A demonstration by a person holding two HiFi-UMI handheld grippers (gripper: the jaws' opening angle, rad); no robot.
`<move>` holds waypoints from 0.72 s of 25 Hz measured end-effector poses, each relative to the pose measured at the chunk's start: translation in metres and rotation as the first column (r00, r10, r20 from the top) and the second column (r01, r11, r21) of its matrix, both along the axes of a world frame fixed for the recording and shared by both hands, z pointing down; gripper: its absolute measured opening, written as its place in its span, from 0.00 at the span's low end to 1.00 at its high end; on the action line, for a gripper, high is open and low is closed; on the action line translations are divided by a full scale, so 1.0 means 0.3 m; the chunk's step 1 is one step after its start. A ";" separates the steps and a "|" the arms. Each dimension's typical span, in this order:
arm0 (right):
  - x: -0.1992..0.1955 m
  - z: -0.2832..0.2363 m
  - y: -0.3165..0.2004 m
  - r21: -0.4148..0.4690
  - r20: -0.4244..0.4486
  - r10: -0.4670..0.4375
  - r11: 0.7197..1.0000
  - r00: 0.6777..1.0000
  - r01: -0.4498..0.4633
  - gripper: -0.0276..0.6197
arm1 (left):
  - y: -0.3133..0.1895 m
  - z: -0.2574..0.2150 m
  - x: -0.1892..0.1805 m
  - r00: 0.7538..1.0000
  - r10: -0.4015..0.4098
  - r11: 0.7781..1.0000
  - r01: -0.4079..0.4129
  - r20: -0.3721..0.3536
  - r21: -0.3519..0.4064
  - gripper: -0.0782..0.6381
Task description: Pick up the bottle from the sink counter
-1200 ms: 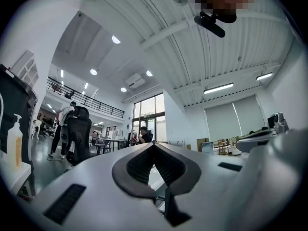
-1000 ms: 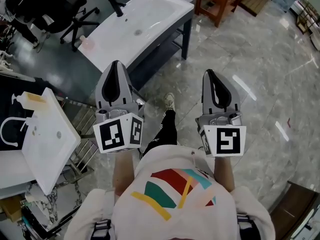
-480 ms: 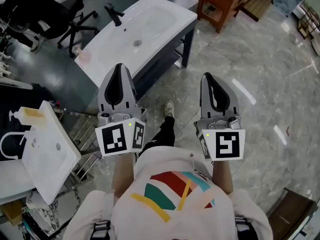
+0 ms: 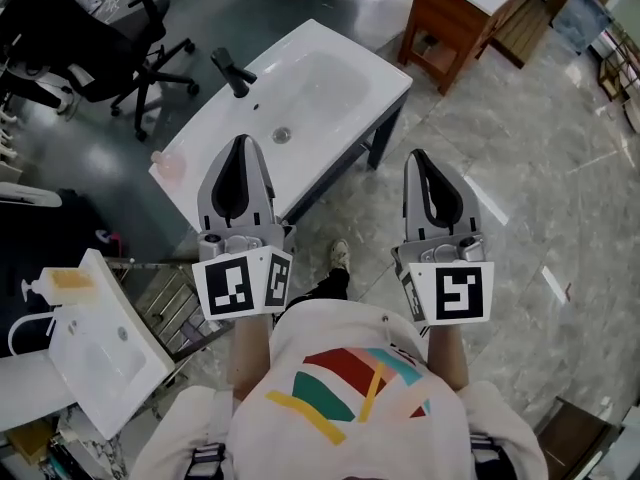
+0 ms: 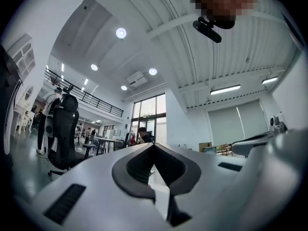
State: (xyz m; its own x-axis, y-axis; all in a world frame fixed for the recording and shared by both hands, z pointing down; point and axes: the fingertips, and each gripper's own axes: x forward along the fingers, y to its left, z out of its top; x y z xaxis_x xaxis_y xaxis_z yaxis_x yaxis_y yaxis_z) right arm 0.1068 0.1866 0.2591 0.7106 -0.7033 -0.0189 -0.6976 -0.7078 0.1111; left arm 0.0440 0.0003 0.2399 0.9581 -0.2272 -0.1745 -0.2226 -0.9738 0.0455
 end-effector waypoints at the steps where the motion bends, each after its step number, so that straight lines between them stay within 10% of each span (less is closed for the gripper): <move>1: 0.035 0.001 -0.034 -0.006 0.000 -0.005 1.000 1.000 0.005 0.06 | -0.029 0.002 0.028 1.000 -0.003 1.000 0.003 -0.001 -0.002 0.13; 18: 0.361 0.038 -0.382 -0.078 0.020 -0.105 0.991 0.994 0.106 0.06 | -0.321 0.102 0.309 0.996 -0.089 0.993 0.091 0.023 -0.074 0.13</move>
